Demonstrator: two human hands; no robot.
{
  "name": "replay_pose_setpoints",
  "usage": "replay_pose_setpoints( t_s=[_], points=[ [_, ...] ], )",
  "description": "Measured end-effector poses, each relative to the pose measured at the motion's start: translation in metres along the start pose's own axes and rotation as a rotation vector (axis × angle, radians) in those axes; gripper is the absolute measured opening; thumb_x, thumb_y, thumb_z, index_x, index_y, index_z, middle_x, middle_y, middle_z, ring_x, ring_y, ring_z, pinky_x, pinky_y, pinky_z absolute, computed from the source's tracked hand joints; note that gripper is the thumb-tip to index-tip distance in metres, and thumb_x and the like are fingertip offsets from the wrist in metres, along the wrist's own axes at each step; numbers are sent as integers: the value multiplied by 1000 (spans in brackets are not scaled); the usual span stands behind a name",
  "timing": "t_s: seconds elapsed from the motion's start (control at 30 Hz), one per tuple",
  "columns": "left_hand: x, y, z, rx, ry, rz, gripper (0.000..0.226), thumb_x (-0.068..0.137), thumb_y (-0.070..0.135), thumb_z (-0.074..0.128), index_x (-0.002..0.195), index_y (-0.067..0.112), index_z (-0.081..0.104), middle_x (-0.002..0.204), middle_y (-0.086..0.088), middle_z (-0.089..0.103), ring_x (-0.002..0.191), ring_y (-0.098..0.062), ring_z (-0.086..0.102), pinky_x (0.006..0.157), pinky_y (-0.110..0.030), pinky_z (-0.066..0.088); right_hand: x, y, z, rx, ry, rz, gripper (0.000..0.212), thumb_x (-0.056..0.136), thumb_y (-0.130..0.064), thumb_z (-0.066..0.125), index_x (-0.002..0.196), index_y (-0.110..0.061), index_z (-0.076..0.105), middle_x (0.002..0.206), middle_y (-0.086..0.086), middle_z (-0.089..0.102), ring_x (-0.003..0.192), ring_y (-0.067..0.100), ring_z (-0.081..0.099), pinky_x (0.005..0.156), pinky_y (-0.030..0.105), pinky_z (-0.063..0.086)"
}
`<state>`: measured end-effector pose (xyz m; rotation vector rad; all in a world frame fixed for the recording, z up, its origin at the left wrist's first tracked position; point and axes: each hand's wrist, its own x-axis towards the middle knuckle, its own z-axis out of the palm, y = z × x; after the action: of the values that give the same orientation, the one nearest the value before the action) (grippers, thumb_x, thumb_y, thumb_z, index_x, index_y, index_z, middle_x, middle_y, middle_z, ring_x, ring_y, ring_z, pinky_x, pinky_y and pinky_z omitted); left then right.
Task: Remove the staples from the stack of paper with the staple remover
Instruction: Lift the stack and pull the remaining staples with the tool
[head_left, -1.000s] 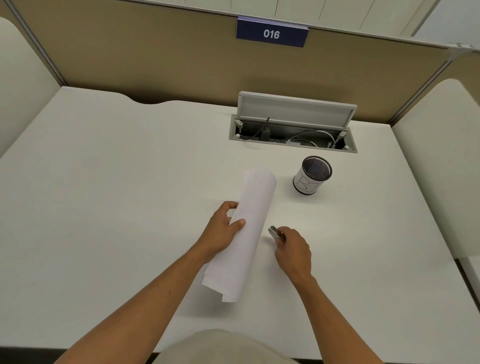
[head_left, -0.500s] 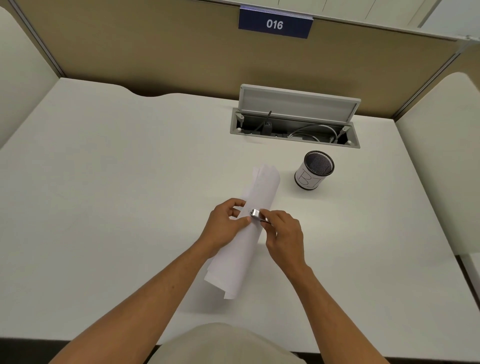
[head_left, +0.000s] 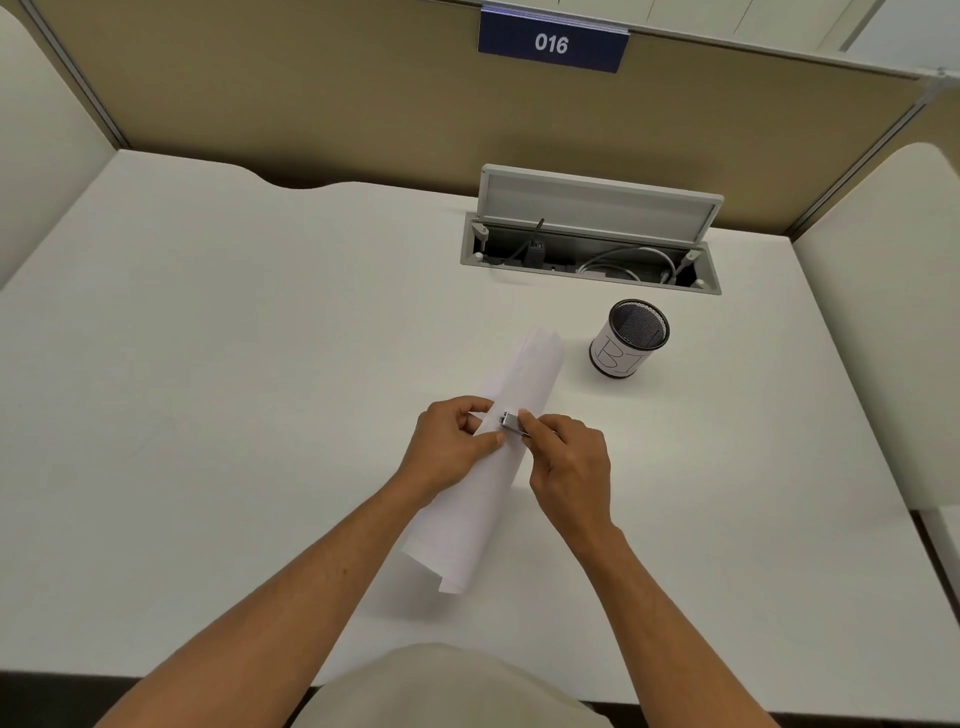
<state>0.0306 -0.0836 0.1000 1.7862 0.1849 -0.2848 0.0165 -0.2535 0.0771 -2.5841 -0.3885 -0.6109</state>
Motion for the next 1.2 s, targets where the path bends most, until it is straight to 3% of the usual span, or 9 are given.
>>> replay_pose_setpoints(
  t_s=[0.23,0.43,0.57,0.73,0.9,1.0,1.07,1.13,1.2],
  points=[
    [0,4,0,29,1,-17,24,78,22,80,88,37,63,74,3,72,71,-16,70,67,-30,57,-2,0,0,12,-5,39,38,76,6,75,109,-12,73,86,7,70,70,27,62,64,33,42],
    [-1,2,-2,60,-15,-16,32,77,18,81,86,40,60,59,15,64,59,-1,61,61,-20,49,0,2,0,144,-78,49,34,79,5,72,109,-10,72,89,8,70,73,29,65,64,37,48],
    [0,-2,-3,53,-24,-33,32,75,16,83,95,31,64,70,2,65,68,-10,61,71,-30,54,1,5,-1,162,-97,11,33,80,8,70,108,-8,73,89,10,71,75,31,66,64,43,50],
    [1,0,-3,134,-37,-8,36,76,17,81,110,21,68,72,3,58,70,-10,57,70,-19,50,2,9,-3,40,-53,-60,42,73,14,72,106,-10,74,86,9,70,72,30,65,64,39,48],
    [-1,3,-2,132,-35,55,22,83,15,74,100,29,74,74,17,68,65,1,61,65,-14,50,1,9,2,65,-12,-38,39,75,12,73,108,-10,73,87,9,71,73,29,65,64,39,48],
    [-2,4,-3,104,-25,50,23,83,16,74,95,36,75,81,1,73,72,-12,64,72,-30,55,-2,8,6,120,6,-15,38,77,9,73,110,-10,72,90,7,71,76,26,64,66,37,48],
    [-2,5,-5,82,-16,44,31,82,15,76,83,46,71,77,-5,69,69,-12,58,72,-33,54,-2,8,7,228,19,26,35,79,7,72,110,-10,72,92,6,70,80,22,63,69,34,47],
    [0,5,-6,60,-18,40,33,81,14,77,81,47,70,71,1,64,68,-9,56,73,-32,53,-1,8,8,342,18,74,33,80,7,71,109,-8,72,94,5,70,84,19,63,72,33,51],
    [1,4,-6,44,-12,18,26,80,15,79,92,38,73,72,6,63,70,-7,58,77,-31,54,0,7,8,420,-1,124,32,81,7,70,109,-7,72,96,4,70,87,20,65,75,36,54]
  ],
)
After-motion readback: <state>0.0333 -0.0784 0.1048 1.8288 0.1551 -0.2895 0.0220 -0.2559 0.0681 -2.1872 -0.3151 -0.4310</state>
